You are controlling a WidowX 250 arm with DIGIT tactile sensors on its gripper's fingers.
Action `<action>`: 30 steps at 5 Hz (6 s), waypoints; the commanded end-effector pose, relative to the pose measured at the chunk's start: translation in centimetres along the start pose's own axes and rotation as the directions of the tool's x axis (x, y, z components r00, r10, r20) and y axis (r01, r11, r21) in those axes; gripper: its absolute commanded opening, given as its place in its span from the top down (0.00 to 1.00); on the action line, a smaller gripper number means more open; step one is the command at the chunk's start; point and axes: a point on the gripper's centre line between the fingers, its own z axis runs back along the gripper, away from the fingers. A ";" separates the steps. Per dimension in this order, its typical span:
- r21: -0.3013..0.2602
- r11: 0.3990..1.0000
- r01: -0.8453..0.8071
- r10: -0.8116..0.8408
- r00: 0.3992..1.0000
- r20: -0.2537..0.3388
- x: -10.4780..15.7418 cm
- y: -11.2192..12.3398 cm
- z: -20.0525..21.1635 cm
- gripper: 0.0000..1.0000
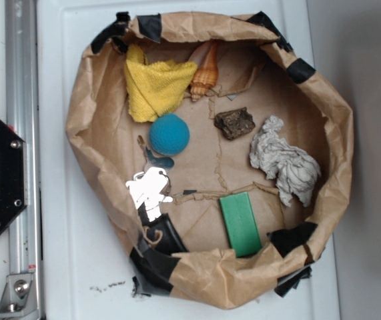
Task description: Grab the green block.
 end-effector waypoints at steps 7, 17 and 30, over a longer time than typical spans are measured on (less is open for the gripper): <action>0.005 0.838 0.545 -0.545 0.838 0.036 12.9 1.3 -8.1 0.00; 0.082 0.121 0.989 -0.991 0.116 0.067 13.2 -7.0 -24.7 0.00; 0.022 0.440 0.898 -0.896 0.437 0.072 16.4 0.8 -19.6 1.00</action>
